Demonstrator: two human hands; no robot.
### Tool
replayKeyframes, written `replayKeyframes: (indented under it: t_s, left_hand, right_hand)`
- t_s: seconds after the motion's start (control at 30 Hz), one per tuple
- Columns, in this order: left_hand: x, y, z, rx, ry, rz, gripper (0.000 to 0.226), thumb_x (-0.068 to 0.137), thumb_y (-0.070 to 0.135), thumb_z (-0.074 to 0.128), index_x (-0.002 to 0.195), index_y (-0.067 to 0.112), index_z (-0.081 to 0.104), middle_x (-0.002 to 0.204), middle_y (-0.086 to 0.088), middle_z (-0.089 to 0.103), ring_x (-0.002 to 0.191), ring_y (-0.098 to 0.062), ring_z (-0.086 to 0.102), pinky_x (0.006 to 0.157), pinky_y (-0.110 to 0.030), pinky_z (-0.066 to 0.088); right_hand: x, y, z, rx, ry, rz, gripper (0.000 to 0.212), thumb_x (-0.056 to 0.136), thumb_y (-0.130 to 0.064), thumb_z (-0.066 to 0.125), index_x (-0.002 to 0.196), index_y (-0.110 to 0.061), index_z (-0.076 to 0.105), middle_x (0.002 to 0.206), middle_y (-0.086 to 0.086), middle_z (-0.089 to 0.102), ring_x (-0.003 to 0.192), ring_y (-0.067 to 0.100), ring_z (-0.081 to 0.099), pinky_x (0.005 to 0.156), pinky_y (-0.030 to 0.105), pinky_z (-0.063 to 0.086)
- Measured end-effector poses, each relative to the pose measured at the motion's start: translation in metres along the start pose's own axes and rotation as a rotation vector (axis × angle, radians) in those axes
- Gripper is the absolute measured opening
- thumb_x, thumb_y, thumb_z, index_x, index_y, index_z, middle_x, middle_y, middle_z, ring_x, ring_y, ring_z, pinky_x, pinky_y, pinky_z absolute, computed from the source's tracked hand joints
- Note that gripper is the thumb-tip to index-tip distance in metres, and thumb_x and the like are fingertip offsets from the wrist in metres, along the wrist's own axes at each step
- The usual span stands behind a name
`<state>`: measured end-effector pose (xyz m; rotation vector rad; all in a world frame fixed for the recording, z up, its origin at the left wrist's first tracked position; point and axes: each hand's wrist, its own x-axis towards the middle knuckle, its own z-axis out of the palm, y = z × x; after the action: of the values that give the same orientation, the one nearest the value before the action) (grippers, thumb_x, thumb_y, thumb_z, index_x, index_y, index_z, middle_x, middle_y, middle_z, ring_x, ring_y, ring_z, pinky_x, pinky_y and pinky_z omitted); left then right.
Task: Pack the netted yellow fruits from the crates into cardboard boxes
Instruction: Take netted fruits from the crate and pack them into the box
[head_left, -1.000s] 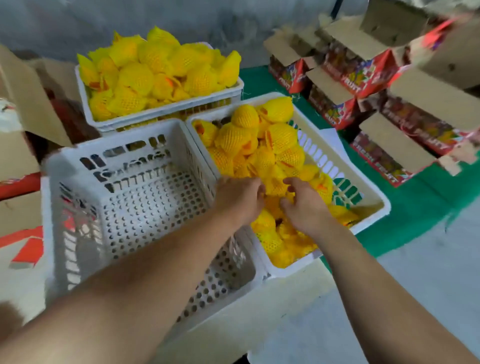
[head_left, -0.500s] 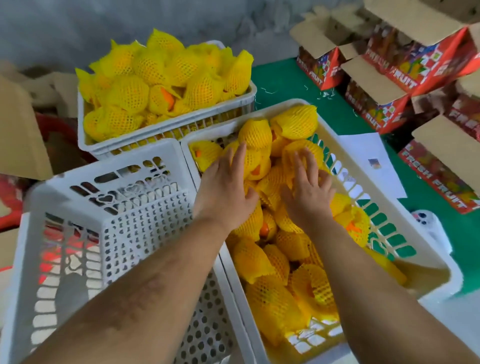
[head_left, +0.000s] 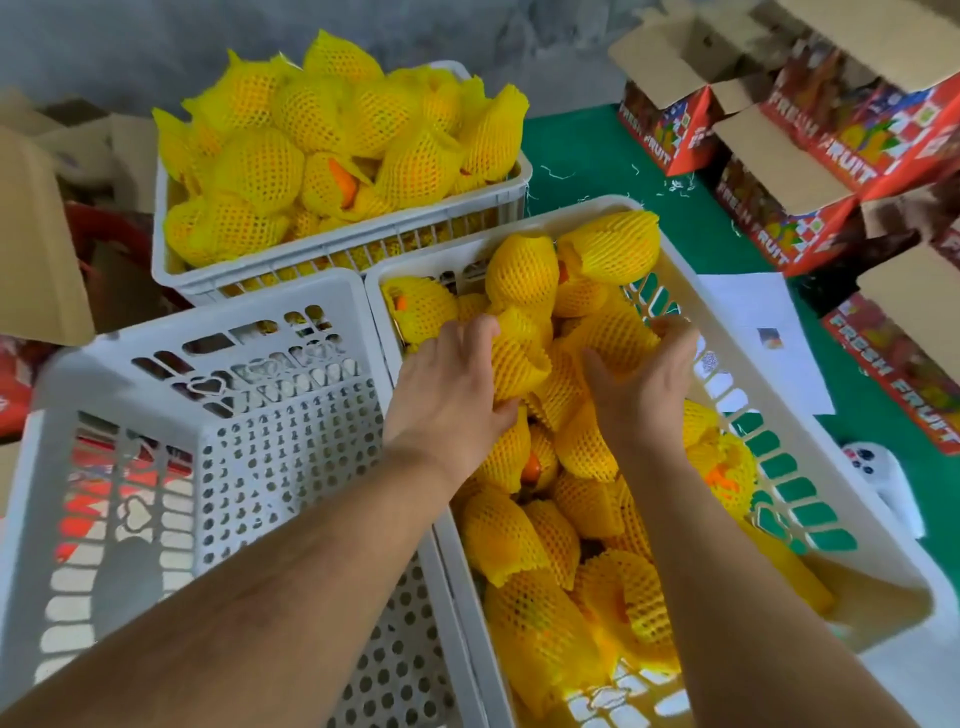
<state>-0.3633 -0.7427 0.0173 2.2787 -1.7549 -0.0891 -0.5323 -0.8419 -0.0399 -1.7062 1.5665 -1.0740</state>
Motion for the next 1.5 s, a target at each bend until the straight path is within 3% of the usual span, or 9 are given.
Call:
replayKeyframes:
  t_s: [0.17, 0.3, 0.47, 0.63, 0.77, 0.9, 1.13, 1.37, 1.5]
  left_hand:
    - [-0.001, 0.0, 0.001, 0.068, 0.005, -0.013, 0.09, 0.087, 0.047, 0.072, 0.157, 0.022, 0.02, 0.152, -0.007, 0.032, 0.13, -0.028, 0.034, 0.109, -0.038, 0.041]
    - [0.0, 0.001, 0.002, 0.112, -0.013, -0.022, 0.105, 0.087, 0.056, 0.07, 0.161, 0.019, 0.006, 0.131, -0.007, 0.054, 0.118, -0.027, 0.041, 0.105, -0.039, 0.04]
    - [-0.002, 0.004, -0.005, -0.092, 0.087, -0.054, 0.1, 0.094, 0.064, 0.059, 0.163, 0.018, 0.002, 0.142, -0.012, 0.04, 0.121, -0.03, 0.055, 0.096, -0.041, 0.054]
    - [-0.006, 0.006, -0.013, -0.393, 0.09, -0.138, 0.083, 0.094, 0.076, 0.039, 0.158, 0.041, -0.001, 0.163, 0.005, 0.029, 0.124, -0.031, 0.062, 0.077, -0.045, 0.056]
    - [-0.005, 0.004, -0.011, -0.292, 0.056, -0.139, 0.08, 0.098, 0.077, 0.025, 0.159, 0.041, -0.011, 0.093, 0.007, 0.071, 0.065, -0.021, 0.068, 0.047, -0.033, 0.047]
    - [-0.004, -0.002, -0.007, -0.262, 0.005, -0.118, 0.08, 0.096, 0.074, 0.035, 0.16, 0.042, 0.0, 0.108, -0.003, 0.074, 0.082, -0.026, 0.072, 0.066, -0.044, 0.06]
    - [0.002, -0.009, 0.0, -0.25, -0.004, -0.036, 0.046, 0.105, 0.056, 0.043, 0.141, 0.028, 0.051, 0.132, 0.007, 0.063, 0.113, -0.016, 0.062, 0.082, -0.029, 0.046]
    - [0.0, 0.0, -0.008, -0.302, -0.032, -0.098, 0.071, 0.093, 0.081, 0.009, 0.145, 0.039, 0.034, 0.093, 0.026, 0.057, 0.083, -0.004, 0.062, 0.057, -0.022, 0.038]
    - [0.003, 0.0, -0.004, -0.188, -0.072, -0.132, 0.093, 0.086, 0.086, -0.007, 0.161, 0.035, 0.014, 0.101, 0.006, 0.072, 0.086, -0.021, 0.069, 0.053, -0.027, 0.037]
  right_hand:
    - [0.003, 0.0, 0.002, -0.13, -0.12, 0.084, 0.079, 0.083, -0.037, 0.08, 0.146, -0.022, 0.034, 0.145, 0.006, 0.042, 0.134, 0.033, 0.034, 0.109, 0.048, 0.031]
    - [-0.001, -0.001, 0.0, -0.088, -0.089, -0.027, 0.074, 0.075, -0.029, 0.083, 0.134, -0.022, 0.039, 0.128, -0.001, 0.038, 0.118, 0.025, 0.041, 0.093, 0.034, 0.033]
    - [-0.004, -0.012, -0.003, 0.096, -0.27, -0.136, 0.078, 0.07, -0.048, 0.074, 0.139, -0.031, 0.041, 0.123, -0.009, 0.032, 0.107, 0.005, 0.037, 0.076, 0.007, 0.035]
    - [-0.021, -0.02, 0.005, -0.347, -0.468, -0.254, 0.111, 0.063, -0.051, 0.083, 0.151, -0.044, 0.015, 0.135, -0.006, 0.027, 0.128, 0.029, 0.033, 0.101, 0.04, 0.036]
    - [-0.04, -0.042, 0.021, -0.187, -0.403, -0.365, 0.098, 0.068, -0.069, 0.062, 0.152, -0.034, 0.027, 0.139, -0.001, 0.039, 0.125, 0.026, 0.04, 0.094, 0.041, 0.031]
    - [-0.032, -0.036, 0.02, -0.003, -0.471, -0.247, 0.076, 0.089, -0.049, 0.07, 0.151, -0.018, 0.038, 0.141, 0.004, 0.051, 0.129, 0.026, 0.05, 0.101, 0.052, 0.043]
    - [-0.026, -0.03, 0.016, 0.124, -0.438, -0.181, 0.076, 0.094, -0.049, 0.067, 0.155, -0.018, 0.034, 0.15, 0.004, 0.046, 0.139, 0.02, 0.044, 0.112, 0.043, 0.042]
    - [-0.021, -0.029, 0.013, 0.349, -0.331, -0.042, 0.066, 0.087, -0.022, 0.07, 0.145, -0.017, 0.04, 0.13, 0.003, 0.056, 0.108, 0.001, 0.06, 0.083, 0.027, 0.056]
    - [-0.023, -0.031, 0.011, 0.401, -0.418, -0.176, 0.071, 0.084, -0.014, 0.08, 0.141, -0.014, 0.038, 0.128, -0.003, 0.052, 0.109, -0.002, 0.058, 0.079, 0.018, 0.053]
